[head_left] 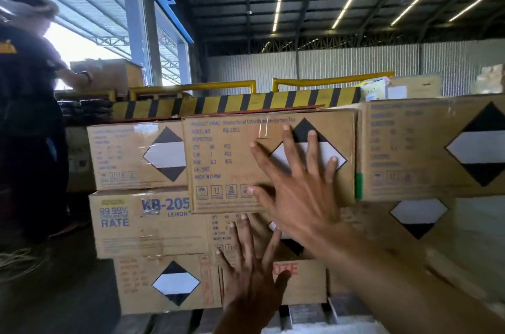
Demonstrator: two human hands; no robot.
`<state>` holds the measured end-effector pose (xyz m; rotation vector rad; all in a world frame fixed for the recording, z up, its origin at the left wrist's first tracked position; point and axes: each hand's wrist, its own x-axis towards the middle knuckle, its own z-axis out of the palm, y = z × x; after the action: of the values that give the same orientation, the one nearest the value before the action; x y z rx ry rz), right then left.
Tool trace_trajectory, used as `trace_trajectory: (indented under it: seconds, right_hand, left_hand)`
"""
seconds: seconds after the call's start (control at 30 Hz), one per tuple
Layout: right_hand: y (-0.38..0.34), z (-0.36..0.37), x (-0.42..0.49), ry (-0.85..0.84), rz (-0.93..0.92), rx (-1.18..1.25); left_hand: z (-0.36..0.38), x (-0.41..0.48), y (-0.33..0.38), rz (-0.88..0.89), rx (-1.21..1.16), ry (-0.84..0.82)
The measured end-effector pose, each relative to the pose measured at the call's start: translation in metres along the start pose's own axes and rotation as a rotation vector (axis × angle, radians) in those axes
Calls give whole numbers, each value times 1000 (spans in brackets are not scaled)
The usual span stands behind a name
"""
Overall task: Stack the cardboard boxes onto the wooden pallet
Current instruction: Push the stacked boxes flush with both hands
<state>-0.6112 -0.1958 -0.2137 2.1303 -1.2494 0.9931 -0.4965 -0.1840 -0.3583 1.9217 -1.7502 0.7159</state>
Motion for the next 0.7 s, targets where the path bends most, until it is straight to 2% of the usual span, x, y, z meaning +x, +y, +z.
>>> trace_trajectory:
  seconds: [0.1,0.2,0.47,0.7]
  right_hand:
    - [2,5,2,-5,31,-46]
    - [-2,8,4,6,23,-118]
    - [-4,40,24,122,0,-245]
    - [6,76,49,171,10,-284]
  left_hand:
    - [21,10,-7,-31,-52,4]
    - [46,23,-12,-52,-128,83]
    - [92,45,-17,-84,-222,200]
    - [117,65,-25,-103,-224,203]
